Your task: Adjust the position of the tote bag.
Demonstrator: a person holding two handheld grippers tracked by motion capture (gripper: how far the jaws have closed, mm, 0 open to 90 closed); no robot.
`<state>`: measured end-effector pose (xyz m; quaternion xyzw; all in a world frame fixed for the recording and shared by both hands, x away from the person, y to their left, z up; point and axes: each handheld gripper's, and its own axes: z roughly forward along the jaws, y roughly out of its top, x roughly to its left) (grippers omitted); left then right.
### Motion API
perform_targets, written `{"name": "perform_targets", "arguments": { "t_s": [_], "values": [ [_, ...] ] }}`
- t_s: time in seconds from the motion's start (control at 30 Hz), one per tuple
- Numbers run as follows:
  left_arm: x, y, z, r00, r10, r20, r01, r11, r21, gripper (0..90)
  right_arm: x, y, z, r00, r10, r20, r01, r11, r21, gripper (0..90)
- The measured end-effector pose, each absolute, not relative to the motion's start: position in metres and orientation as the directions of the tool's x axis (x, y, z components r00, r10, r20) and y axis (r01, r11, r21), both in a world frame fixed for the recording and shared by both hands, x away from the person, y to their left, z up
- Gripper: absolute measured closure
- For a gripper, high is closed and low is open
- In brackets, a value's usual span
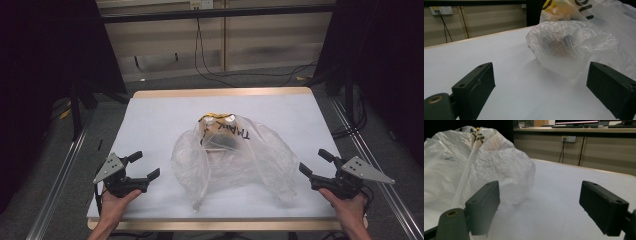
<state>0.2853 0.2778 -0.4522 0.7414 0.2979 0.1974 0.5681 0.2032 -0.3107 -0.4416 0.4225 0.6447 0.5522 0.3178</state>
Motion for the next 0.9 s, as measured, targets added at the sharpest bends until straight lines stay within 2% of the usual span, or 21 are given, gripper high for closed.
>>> {"name": "perform_targets", "arguments": {
  "t_s": [0.2, 0.5, 0.6, 0.67, 0.9],
  "values": [
    [0.283, 0.275, -0.451, 0.752, 0.658, -0.028, 0.214, -0.204, 0.955, 8.7, 0.2, -0.31, -0.44, -0.463, 0.883, 0.071, 0.216, 0.035, 0.976, 21.1],
    [0.277, 0.268, -0.447, 0.779, 0.626, -0.039, 0.228, -0.224, 0.948, 15.6, 0.196, -0.311, -0.435, -0.494, 0.863, 0.107, 0.27, 0.035, 0.962, 27.9],
    [0.275, 0.267, -0.445, 0.785, 0.619, -0.021, 0.212, -0.236, 0.948, 17.6, 0.192, -0.31, -0.432, -0.509, 0.854, 0.108, 0.265, 0.036, 0.964, 32.3],
    [0.272, 0.263, -0.442, 0.797, 0.604, -0.018, 0.2, -0.237, 0.951, 22.1, 0.19, -0.308, -0.432, -0.521, 0.846, 0.112, 0.266, 0.037, 0.963, 34.1],
    [0.264, 0.253, -0.44, 0.82, 0.571, -0.034, 0.212, -0.249, 0.945, 24.8, 0.186, -0.301, -0.428, -0.572, 0.817, 0.075, 0.262, 0.095, 0.961, 43.4]
  ]
}}
